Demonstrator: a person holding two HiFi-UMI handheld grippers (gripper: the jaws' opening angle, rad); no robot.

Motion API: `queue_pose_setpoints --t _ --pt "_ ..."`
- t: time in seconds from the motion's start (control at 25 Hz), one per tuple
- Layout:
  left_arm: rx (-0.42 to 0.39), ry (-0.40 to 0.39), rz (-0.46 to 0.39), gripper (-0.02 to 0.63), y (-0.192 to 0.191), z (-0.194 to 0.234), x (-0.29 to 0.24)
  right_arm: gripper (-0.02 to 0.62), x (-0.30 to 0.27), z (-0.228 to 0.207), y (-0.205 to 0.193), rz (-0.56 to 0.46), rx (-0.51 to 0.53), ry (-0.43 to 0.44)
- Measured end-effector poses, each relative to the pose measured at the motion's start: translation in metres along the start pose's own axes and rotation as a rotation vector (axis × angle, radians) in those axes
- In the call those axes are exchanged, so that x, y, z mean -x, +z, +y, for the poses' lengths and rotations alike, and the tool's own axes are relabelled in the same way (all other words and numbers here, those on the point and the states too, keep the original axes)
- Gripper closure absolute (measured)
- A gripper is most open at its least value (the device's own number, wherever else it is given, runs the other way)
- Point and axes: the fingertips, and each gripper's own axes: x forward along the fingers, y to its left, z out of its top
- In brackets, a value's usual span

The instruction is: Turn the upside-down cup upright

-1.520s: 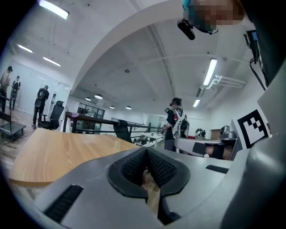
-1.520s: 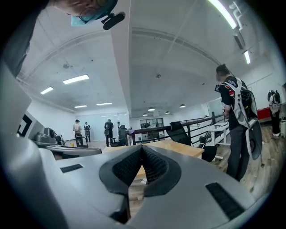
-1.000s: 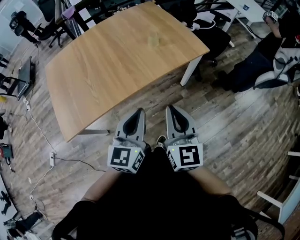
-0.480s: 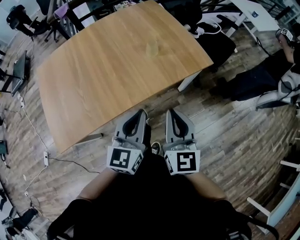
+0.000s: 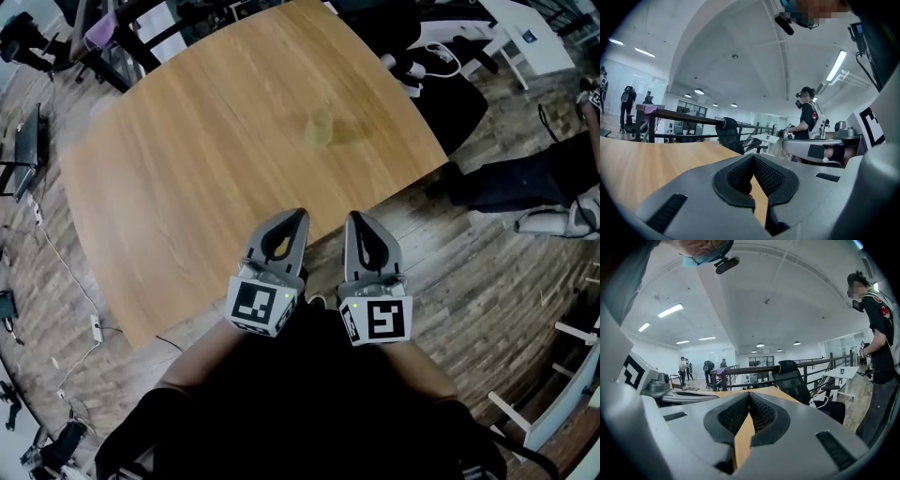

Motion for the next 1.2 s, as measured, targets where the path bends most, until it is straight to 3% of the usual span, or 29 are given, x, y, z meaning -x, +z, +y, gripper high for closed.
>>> queue_pose_setpoints --t 0.32,0.72,0.84,0.92,1.2 --pt "-0.040 -0.030 0.004 0.598 -0.004 0.061 -0.074 0.580 -0.095 -0.031 -0.022 0.045 0.005 0.013" --pt "0.004 0.064 0.048 0.598 -0.054 0.124 -0.157 0.572 -0.203 -0.065 -0.089 0.135 0.044 0.119" --pt "0.013 0.089 0.057 0.598 -0.077 0.134 -0.183 0.443 -0.229 -0.076 -0.122 0.163 0.032 0.174" --pt "0.039 0.111 0.063 0.598 -0.088 0.143 -0.196 0.394 -0.244 -0.083 -0.135 0.170 0.015 0.203" --pt "0.032 0.163 0.035 0.598 -0.115 0.168 -0.208 0.299 -0.283 -0.086 -0.165 0.172 -0.033 0.300"
